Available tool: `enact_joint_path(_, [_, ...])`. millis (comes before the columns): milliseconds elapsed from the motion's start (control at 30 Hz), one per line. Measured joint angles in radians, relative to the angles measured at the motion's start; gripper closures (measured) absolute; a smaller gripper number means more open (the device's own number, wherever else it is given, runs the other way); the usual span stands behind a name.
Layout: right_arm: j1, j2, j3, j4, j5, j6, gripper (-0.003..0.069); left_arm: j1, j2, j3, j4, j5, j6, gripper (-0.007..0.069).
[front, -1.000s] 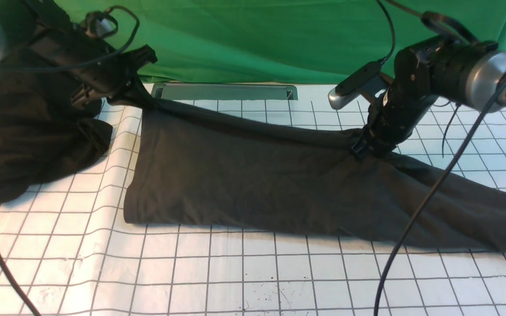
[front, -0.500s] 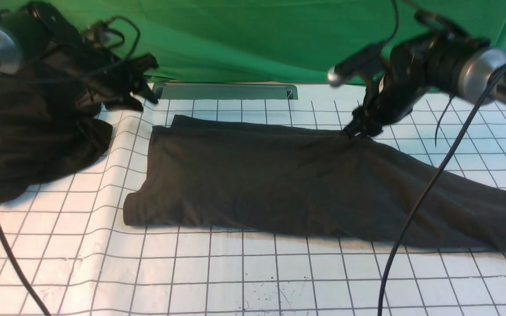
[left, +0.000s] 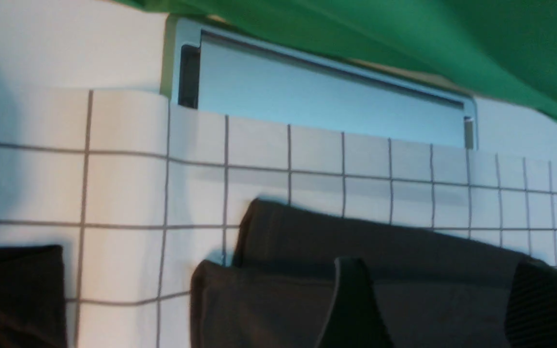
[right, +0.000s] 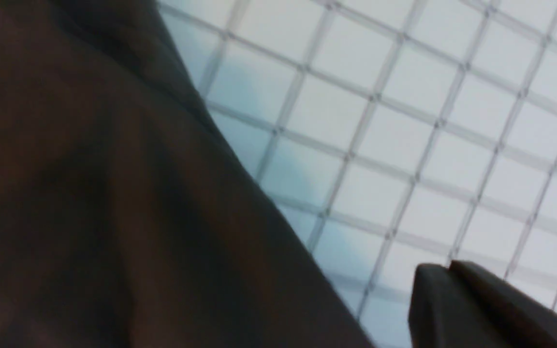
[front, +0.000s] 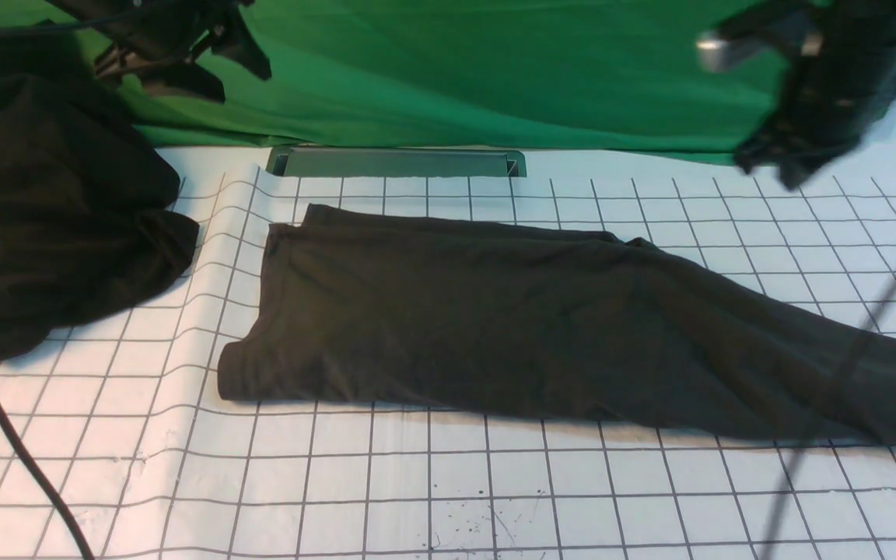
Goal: Fold a long-sleeved shirt over a white checkered tablecloth.
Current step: 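Pull the folded dark garment lengthwise by its ends to straighten it flat on the table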
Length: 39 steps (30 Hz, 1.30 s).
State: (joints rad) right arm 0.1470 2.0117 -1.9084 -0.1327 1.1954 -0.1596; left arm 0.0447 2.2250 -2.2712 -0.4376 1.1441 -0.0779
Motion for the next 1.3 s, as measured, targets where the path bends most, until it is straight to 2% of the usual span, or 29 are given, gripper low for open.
enact_joint_path(67, [-0.093,-0.119,0.161,0.043,0.006,0.007,0.0659,0.0,0.002,-0.001,0.034,0.051,0.016,0.0318])
enact_joint_path(167, [-0.177,-0.205,0.291,0.067,0.001,0.018,0.0653,0.0,0.002,-0.001,0.044,0.066,0.035,0.0386])
enact_joint_path(200, [-0.254,-0.261,0.389,0.086,-0.023,0.038,0.0616,0.0,0.002,-0.001,0.041,0.069,0.041,0.0439])
enact_joint_path(300, [-0.371,-0.321,0.493,0.133,-0.066,0.045,0.0457,0.0,0.002,-0.002,0.025,0.07,0.05,0.0501])
enact_joint_path(367, [-0.447,-0.326,0.551,0.199,-0.105,0.043,0.0256,0.0,0.002,-0.003,0.011,0.07,0.051,0.0526])
enact_joint_path(400, [-0.457,-0.325,0.559,0.21,-0.108,0.042,0.0224,0.0,0.002,-0.003,0.01,0.07,0.051,0.0528])
enact_joint_path(467, [-0.486,-0.307,0.59,0.252,-0.141,0.036,0.0102,0.0,0.002,-0.003,0.009,0.07,0.051,0.053])
enact_joint_path(533, [-0.491,-0.278,0.608,0.271,-0.174,0.032,0.0056,0.0,0.002,-0.003,0.008,0.07,0.052,0.0529])
enact_joint_path(600, [-0.491,-0.229,0.618,0.287,-0.223,0.027,0.0041,-0.001,0.002,-0.003,0.007,0.07,0.052,0.0525])
enact_joint_path(800, [-0.491,-0.111,0.621,0.302,-0.33,0.018,0.0078,-0.001,0.002,-0.003,0.007,0.07,0.053,0.0509])
enact_joint_path(933, [-0.491,-0.055,0.622,0.315,-0.362,0.005,0.0148,-0.001,0.002,-0.003,0.007,0.07,0.055,0.0501])
enact_joint_path(967, [-0.491,-0.045,0.62,0.342,-0.364,-0.016,0.023,-0.001,0.002,-0.003,0.007,0.07,0.055,0.0499])
enact_joint_path(1000, [-0.491,-0.044,0.621,0.35,-0.364,-0.024,0.0244,-0.001,0.002,-0.003,0.007,0.07,0.055,0.0499])
enact_joint_path(1033, [-0.491,-0.043,0.62,0.373,-0.362,-0.046,0.0326,-0.001,0.002,-0.003,0.007,0.07,0.055,0.0496])
enact_joint_path(1100, [-0.491,-0.041,0.619,0.42,-0.354,-0.101,0.0537,-0.001,0.002,-0.003,0.006,0.07,0.055,0.0494])
enact_joint_path(1167, [-0.492,-0.041,0.615,0.423,-0.35,-0.125,0.0588,-0.001,0.002,-0.003,-0.006,0.07,0.055,0.0494])
enact_joint_path(1300, [-0.52,-0.051,0.585,0.399,-0.316,-0.121,0.0588,-0.001,-0.033,0.027,-0.041,0.07,0.052,0.0491])
